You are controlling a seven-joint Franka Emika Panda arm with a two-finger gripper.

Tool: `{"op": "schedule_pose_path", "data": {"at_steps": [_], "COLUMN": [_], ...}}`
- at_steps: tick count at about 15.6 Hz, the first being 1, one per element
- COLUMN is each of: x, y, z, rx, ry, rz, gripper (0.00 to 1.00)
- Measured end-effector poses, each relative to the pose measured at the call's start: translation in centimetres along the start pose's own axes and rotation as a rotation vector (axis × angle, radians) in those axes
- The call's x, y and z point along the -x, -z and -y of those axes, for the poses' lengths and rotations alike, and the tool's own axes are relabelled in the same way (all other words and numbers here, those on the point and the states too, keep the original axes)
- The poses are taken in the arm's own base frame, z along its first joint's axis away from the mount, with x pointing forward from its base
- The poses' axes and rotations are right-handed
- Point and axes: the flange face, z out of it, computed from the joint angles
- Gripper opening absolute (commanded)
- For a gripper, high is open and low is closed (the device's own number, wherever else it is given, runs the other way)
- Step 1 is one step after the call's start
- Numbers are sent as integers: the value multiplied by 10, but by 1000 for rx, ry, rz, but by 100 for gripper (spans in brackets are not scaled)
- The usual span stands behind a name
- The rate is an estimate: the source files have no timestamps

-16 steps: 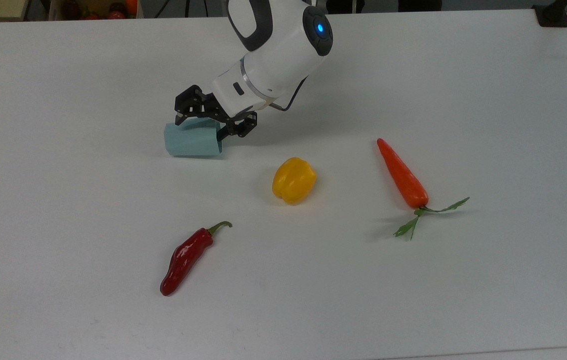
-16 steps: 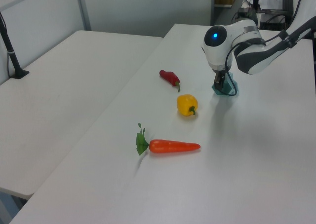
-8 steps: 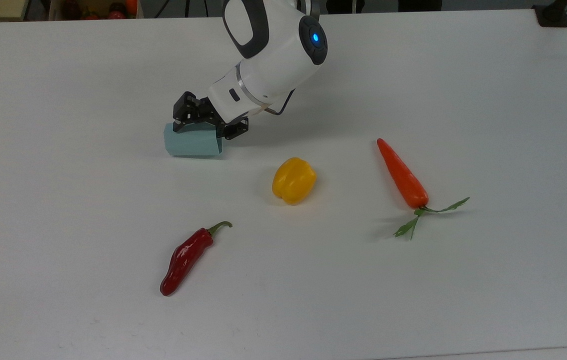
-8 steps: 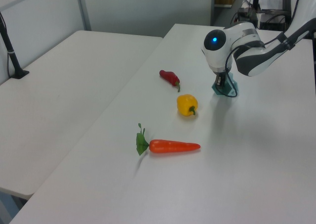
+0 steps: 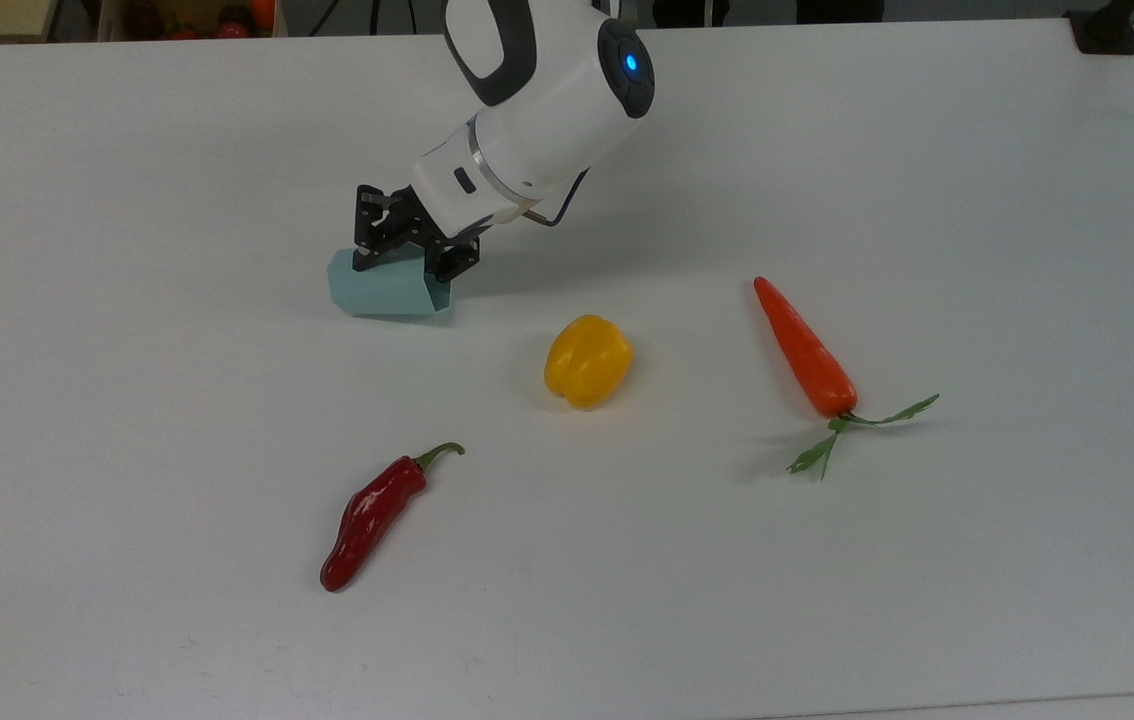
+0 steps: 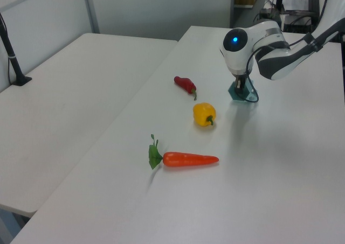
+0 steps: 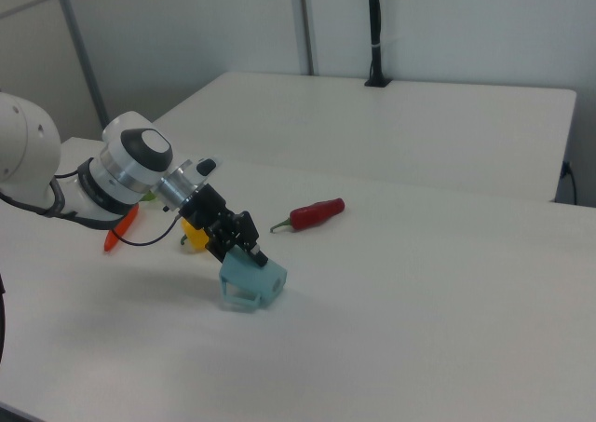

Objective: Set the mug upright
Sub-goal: 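Close the gripper on the mug's rim and grip it, then lift the mug and rotate it so its opening faces up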

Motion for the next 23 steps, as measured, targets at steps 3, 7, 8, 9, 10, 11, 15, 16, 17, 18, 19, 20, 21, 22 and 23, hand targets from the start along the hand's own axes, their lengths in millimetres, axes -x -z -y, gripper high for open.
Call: {"op": "schedule_pose_path", "data": {"at_steps": [3, 7, 8, 9, 10, 11, 15, 16, 17, 18, 19, 20, 21, 22, 23], "x": [0, 3, 4, 5, 6, 6, 13, 15, 15, 16, 17, 18, 19, 19, 19], "y": [6, 17, 19, 20, 23, 27, 53, 58, 61, 60, 56, 52, 48, 44, 40], "z": [-4, -7, -7, -8, -9, -11, -31, -34, -36, -37, -38, -40, -41, -43, -45], "rx": [-36, -160, -188, -217, -253, -296, -476, -517, -559, -605, -647, -686, -725, -757, -777], "ry": [11, 19, 26, 35, 43, 50, 137, 161, 187, 215, 238, 259, 279, 294, 301], "rz": [12, 59, 68, 78, 87, 95, 101, 94, 87, 83, 82, 80, 75, 69, 62], "gripper": [0, 0, 0, 0, 0, 0, 0, 0, 0, 0, 0, 0, 0, 0, 0]}}
